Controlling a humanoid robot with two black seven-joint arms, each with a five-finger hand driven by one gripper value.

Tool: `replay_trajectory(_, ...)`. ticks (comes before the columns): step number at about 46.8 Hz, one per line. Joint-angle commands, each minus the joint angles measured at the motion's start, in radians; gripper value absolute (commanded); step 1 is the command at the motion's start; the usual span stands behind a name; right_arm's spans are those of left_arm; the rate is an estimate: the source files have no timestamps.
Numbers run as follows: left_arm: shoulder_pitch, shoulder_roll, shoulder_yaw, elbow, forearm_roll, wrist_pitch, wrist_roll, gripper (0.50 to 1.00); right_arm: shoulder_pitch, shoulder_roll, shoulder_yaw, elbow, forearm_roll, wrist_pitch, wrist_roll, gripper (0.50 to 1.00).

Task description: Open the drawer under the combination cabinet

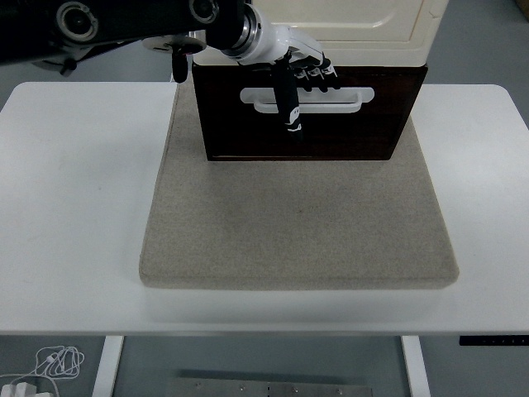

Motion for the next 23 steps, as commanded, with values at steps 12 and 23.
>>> replay_trajectory(12,0.039,-0.008,0.0,0.008,0.001,0.019,-0.001,1.0,0.0,0.0,-0.001,0.0,0.0,0.0,0.0,0.928)
replay_trajectory(23,0.045,-0.014,0.0,0.019,0.001,0.019,-0.003,1.0,0.0,0.0,-0.001,0.0,0.0,0.0,0.0,0.928)
